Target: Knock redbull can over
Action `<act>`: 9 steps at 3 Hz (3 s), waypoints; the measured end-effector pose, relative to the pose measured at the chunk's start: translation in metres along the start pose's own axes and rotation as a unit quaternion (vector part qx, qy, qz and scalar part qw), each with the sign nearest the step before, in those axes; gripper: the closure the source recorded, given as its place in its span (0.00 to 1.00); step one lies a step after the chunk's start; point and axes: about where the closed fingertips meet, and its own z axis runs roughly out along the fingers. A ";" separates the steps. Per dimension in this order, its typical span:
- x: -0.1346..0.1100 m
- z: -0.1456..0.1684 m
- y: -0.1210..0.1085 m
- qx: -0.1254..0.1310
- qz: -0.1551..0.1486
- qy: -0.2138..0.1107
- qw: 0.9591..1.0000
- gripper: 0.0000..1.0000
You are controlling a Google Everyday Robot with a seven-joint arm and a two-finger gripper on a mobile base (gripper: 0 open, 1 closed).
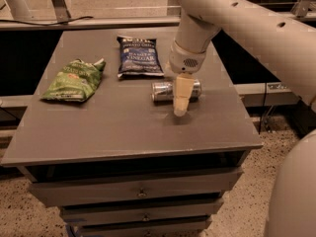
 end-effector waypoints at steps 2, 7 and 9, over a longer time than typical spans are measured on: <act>-0.031 -0.059 -0.008 0.074 -0.041 -0.083 0.993 0.00; 0.045 -0.255 -0.007 0.208 -0.055 -0.191 0.958 0.00; 0.081 -0.269 -0.005 0.230 -0.027 -0.194 0.953 0.00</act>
Offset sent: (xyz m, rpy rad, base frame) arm 0.0113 0.0223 0.1417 0.3563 -0.2978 0.0820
